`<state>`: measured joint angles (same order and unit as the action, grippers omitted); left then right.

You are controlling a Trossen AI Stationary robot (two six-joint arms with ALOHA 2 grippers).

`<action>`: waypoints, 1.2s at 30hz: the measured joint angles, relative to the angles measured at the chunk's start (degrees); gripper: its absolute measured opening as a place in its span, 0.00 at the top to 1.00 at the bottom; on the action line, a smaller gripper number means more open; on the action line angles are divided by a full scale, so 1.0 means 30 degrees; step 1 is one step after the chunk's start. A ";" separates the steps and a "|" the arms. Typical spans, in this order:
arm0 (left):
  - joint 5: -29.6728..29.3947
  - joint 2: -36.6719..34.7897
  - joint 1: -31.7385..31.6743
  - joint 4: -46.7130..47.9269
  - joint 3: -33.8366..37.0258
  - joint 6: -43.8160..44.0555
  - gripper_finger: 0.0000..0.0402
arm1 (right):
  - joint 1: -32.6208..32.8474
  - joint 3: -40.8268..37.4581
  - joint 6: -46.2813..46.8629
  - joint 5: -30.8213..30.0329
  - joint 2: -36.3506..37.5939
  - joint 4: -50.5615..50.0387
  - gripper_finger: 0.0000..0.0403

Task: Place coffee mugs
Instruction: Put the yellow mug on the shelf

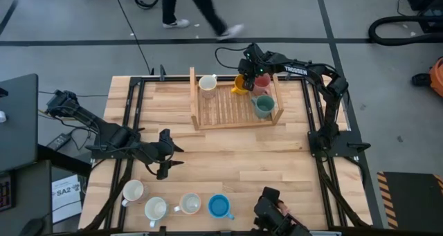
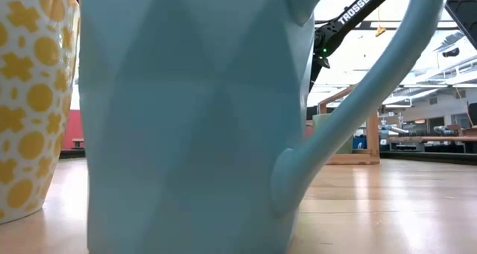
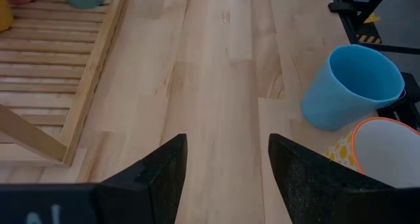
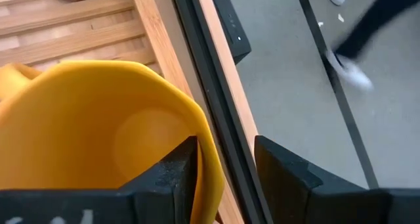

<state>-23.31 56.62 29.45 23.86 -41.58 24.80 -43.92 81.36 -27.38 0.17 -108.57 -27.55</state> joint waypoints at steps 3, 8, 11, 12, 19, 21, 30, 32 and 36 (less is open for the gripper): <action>0.0000 0.0000 -0.0007 0.0000 0.0007 -0.0003 0.45 | -0.0015 0.0000 0.0044 0.0068 0.0000 -0.0001 0.61; 0.0000 0.0000 -0.0007 0.0000 0.0007 0.0000 0.45 | -0.0022 0.0000 0.0044 0.1218 0.0000 -0.0247 0.61; -0.0005 0.0000 -0.0002 0.0000 0.0007 0.0000 0.45 | -0.0018 0.0000 -0.0202 0.1404 0.0000 -0.0957 0.61; 0.0000 0.0000 -0.0007 0.0000 0.0007 0.0000 0.45 | -0.0022 0.0000 -0.0393 0.1446 0.0000 -0.1218 0.61; 0.0000 0.0000 0.0000 0.0000 0.0007 0.0000 0.45 | -0.0015 0.0000 -0.1201 0.1533 0.0000 -0.2077 0.61; 0.0000 0.0000 -0.0002 0.0000 0.0007 0.0000 0.45 | -0.0021 0.0000 -0.1230 0.1959 0.0000 -0.2113 0.61; 0.0000 0.0000 0.0000 0.0000 0.0007 0.0000 0.45 | -0.0015 0.0000 -0.1238 0.2799 0.0000 -0.2083 0.61; 0.0000 0.0000 -0.0002 0.0000 0.0005 0.0002 0.45 | -0.0015 -0.0004 -0.1238 0.2727 0.0000 -0.1907 0.61; 0.0000 0.0000 -0.0001 0.0000 0.0007 0.0007 0.45 | -0.0015 -0.0007 -0.1238 0.2573 0.0000 -0.1478 0.61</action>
<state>-23.31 56.62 29.45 23.86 -41.56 24.82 -43.97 81.34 -31.09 7.89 -108.57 -31.98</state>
